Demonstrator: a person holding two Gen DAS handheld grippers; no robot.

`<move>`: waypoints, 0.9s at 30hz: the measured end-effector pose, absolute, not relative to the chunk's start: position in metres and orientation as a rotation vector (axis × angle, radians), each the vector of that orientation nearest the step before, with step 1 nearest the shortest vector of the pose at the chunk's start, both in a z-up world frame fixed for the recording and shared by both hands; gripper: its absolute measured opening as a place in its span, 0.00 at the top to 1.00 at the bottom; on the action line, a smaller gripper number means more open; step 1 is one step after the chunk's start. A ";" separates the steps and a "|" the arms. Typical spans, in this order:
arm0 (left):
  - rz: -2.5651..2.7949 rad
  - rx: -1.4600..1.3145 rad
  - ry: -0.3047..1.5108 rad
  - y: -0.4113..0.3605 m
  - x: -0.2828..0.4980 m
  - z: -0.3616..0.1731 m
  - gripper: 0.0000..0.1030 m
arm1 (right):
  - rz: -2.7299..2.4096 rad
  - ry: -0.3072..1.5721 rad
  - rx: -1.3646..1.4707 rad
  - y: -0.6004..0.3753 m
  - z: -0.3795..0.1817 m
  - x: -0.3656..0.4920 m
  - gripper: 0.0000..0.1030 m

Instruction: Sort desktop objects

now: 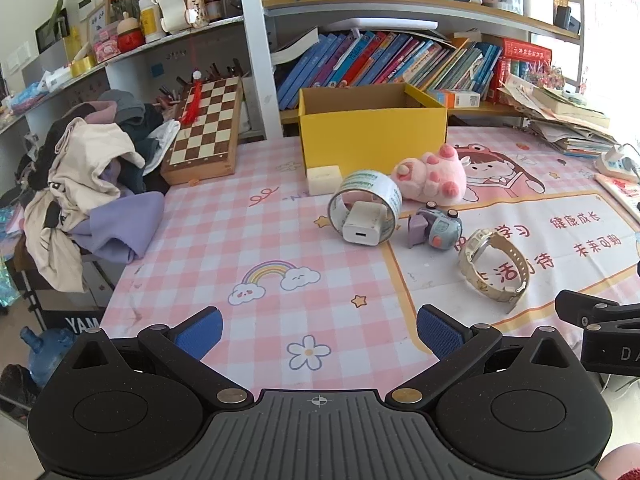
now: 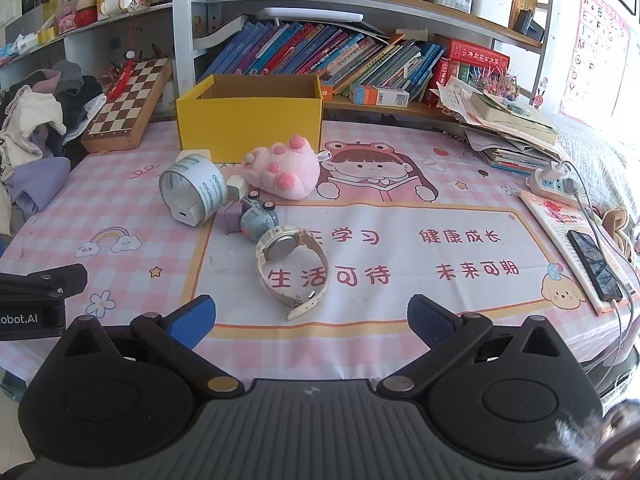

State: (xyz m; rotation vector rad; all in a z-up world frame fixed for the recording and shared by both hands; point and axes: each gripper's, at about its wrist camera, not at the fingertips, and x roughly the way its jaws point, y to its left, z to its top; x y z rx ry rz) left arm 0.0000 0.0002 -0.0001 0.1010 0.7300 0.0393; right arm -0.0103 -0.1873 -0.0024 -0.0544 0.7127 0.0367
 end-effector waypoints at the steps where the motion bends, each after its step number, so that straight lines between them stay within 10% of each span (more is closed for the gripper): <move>1: 0.038 0.099 0.729 0.001 0.000 0.000 0.00 | 0.037 0.713 -0.054 -0.187 -0.002 -0.010 0.00; 27: 0.013 0.096 0.743 0.017 0.002 -0.005 0.00 | 0.042 0.716 -0.061 -0.183 -0.006 -0.009 0.00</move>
